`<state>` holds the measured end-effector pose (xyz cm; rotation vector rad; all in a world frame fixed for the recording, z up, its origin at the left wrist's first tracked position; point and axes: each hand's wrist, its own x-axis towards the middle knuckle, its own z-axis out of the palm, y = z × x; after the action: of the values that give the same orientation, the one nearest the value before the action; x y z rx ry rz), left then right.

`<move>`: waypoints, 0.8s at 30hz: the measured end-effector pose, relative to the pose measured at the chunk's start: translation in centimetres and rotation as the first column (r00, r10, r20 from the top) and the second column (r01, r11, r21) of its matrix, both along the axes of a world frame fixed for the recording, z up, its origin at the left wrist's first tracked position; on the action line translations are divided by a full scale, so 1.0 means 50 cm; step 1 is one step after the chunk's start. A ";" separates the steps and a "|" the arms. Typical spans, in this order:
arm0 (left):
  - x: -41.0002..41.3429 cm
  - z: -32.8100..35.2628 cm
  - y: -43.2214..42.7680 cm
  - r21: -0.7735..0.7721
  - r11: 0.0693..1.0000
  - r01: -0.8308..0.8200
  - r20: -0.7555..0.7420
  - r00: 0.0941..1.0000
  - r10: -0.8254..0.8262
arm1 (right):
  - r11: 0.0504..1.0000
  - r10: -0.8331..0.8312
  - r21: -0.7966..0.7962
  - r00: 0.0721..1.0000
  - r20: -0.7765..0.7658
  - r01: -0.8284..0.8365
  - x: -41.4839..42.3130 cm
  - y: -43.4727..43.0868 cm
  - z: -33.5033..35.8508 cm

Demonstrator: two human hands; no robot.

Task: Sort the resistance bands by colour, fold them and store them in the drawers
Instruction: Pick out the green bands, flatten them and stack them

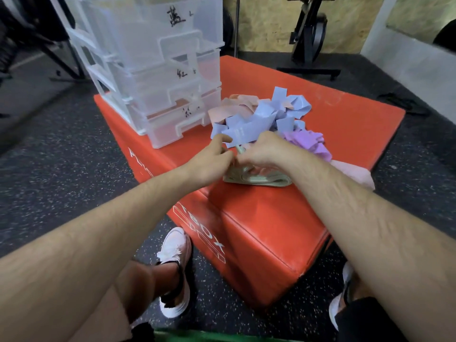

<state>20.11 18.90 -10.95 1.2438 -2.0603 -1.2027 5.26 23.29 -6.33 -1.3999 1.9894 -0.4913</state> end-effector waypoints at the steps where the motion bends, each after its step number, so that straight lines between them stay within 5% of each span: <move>1: 0.001 0.001 -0.003 0.024 0.999 -0.035 -0.060 0.998 0.036 | 1.000 0.018 0.008 1.000 0.007 -0.019 0.002 -0.002 0.000; 5: 0.000 0.002 -0.009 -0.194 0.981 -0.013 0.015 1.000 0.017 | 0.993 0.069 0.082 0.973 0.221 -0.089 -0.022 0.000 0.016; 9: 0.004 -0.020 -0.016 -0.451 0.875 0.173 0.267 0.962 -0.053 | 0.985 0.125 0.075 0.939 0.321 -0.156 -0.068 0.024 0.035; 13: 0.000 -0.026 -0.013 -0.403 0.885 0.233 0.324 0.941 -0.100 | 0.997 -0.063 -0.033 0.984 0.164 0.070 -0.135 0.028 0.037; 16: -0.006 -0.021 -0.005 -0.378 0.910 0.171 0.292 0.955 -0.058 | 0.988 -0.141 0.065 0.989 -0.032 0.143 -0.159 0.043 0.007; 18: -0.008 -0.020 -0.001 -0.365 0.917 0.158 0.290 0.956 -0.049 | 0.973 -0.149 0.183 0.988 0.036 0.140 -0.154 0.061 -0.021; 24: -0.010 -0.008 0.007 -0.267 0.957 0.110 0.308 0.951 -0.024 | 0.970 -0.233 0.136 0.934 0.270 0.202 -0.140 0.071 -0.051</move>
<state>19.62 19.23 -11.35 1.2890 -2.4108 -0.7420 -1.73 26.86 -8.86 -0.9863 1.9104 -0.6376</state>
